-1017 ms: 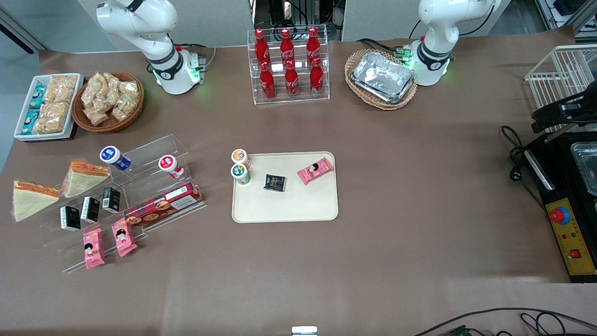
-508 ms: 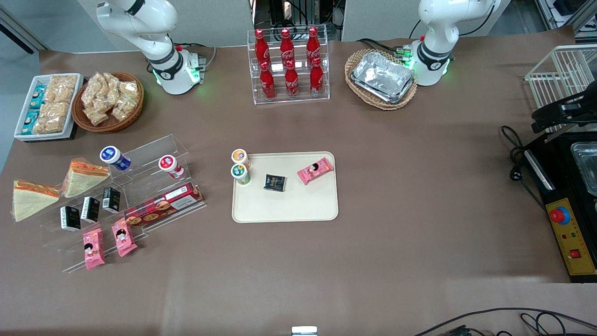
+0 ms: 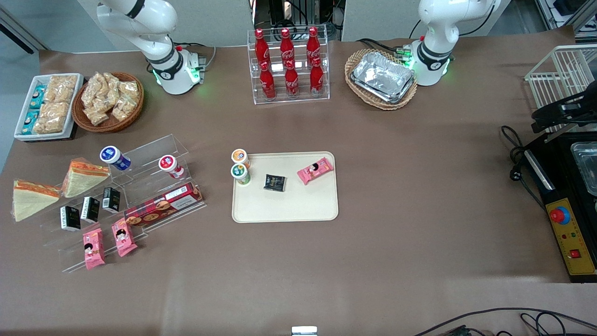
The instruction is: Place sandwich on tray
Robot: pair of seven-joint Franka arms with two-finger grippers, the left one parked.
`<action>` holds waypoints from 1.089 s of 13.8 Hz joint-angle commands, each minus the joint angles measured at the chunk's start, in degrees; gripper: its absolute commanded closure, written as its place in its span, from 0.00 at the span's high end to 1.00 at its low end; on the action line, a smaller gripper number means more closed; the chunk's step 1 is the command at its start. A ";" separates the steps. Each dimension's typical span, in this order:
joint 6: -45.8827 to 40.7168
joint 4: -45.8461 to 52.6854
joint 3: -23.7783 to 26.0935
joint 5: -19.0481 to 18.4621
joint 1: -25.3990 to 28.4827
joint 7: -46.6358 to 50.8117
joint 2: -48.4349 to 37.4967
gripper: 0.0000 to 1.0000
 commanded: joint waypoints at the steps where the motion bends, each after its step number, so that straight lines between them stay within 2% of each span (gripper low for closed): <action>1: 3.35 -1.51 -0.04 4.84 -0.41 0.47 1.31 1.00; 6: 10.81 -8.45 0.04 4.93 -0.06 0.56 2.45 1.00; 9: 11.09 -10.57 0.04 6.07 -0.23 0.47 3.07 1.00; 15: 11.27 -12.77 0.04 6.08 -0.76 0.13 3.24 1.00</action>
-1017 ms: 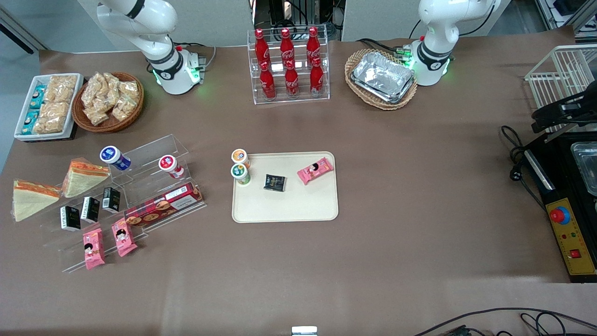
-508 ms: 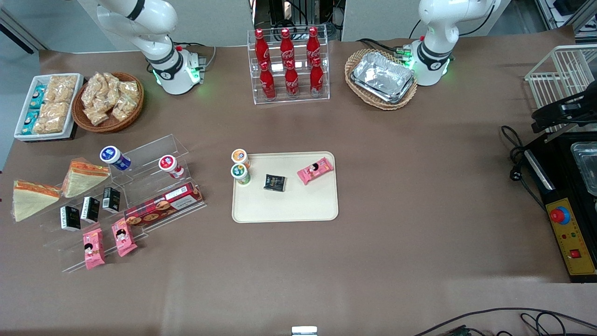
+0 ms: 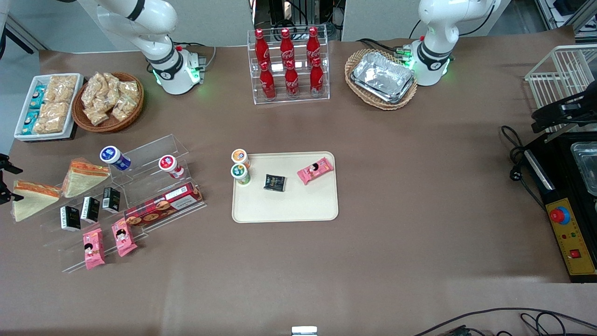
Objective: Place sandwich on tray
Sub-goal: 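Close the right gripper on the end wrapped sandwich and lift it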
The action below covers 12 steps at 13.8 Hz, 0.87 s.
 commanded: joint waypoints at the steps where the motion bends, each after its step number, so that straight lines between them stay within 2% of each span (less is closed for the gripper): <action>1: 1.73 -1.70 0.04 1.50 -0.54 -0.18 -0.38 1.00; 12: 9.73 -3.11 0.13 1.59 -0.28 -0.45 2.69 1.00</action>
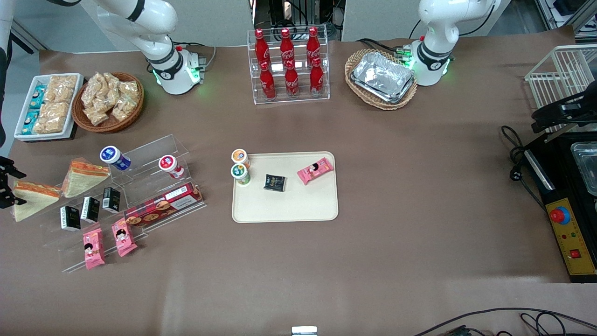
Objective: Place sandwich on tray
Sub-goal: 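Close the right gripper on the end wrapped sandwich and lift it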
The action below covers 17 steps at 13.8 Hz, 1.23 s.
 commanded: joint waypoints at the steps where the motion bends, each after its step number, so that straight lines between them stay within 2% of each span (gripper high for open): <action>1: 2.63 -0.55 0.11 1.58 0.04 -0.45 1.02 1.00; 2: 2.63 -0.55 0.11 1.58 -0.05 -1.14 1.02 0.93; 3: 2.46 -0.64 0.20 1.58 -0.14 -2.37 0.85 0.74; 4: 2.37 -0.64 0.20 2.28 -0.14 -3.25 0.85 0.63; 6: 2.72 -0.64 0.11 5.17 -0.14 -3.70 1.11 0.61; 8: 2.72 -0.55 0.20 5.54 -0.05 -4.66 1.11 0.38; 13: 0.88 0.23 0.11 5.45 0.39 -8.25 -1.69 0.16; 15: -2.71 1.72 0.02 5.10 0.30 -8.36 -4.41 0.02; 17: -8.76 5.05 -0.07 4.66 0.48 -7.48 -6.35 0.00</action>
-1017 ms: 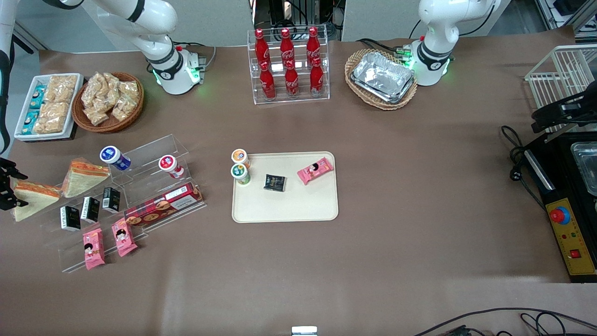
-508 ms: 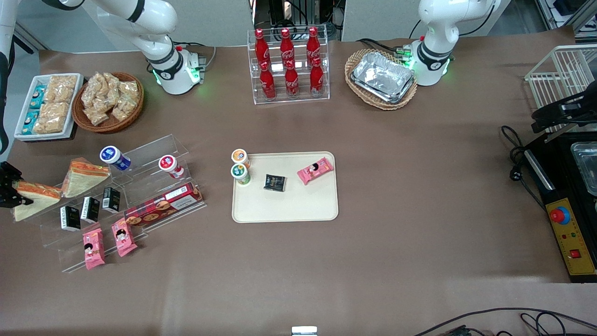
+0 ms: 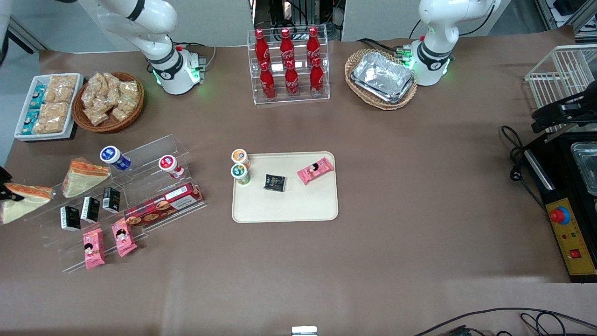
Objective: Place sandwich on tray
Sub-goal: 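Carry the held sandwich over the cream tray with the right gripper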
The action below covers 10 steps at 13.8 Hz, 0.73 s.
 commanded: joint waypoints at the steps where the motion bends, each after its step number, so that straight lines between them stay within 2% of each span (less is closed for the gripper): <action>1: -10.44 5.39 -0.21 0.75 0.33 -0.24 -4.57 0.00; 4: -23.08 14.00 0.66 -1.88 1.72 2.91 -4.75 0.00; 7: -28.04 15.43 1.19 -4.61 9.88 16.58 -7.20 0.00; 10: -32.61 14.99 1.19 -4.79 18.48 28.56 -8.80 0.00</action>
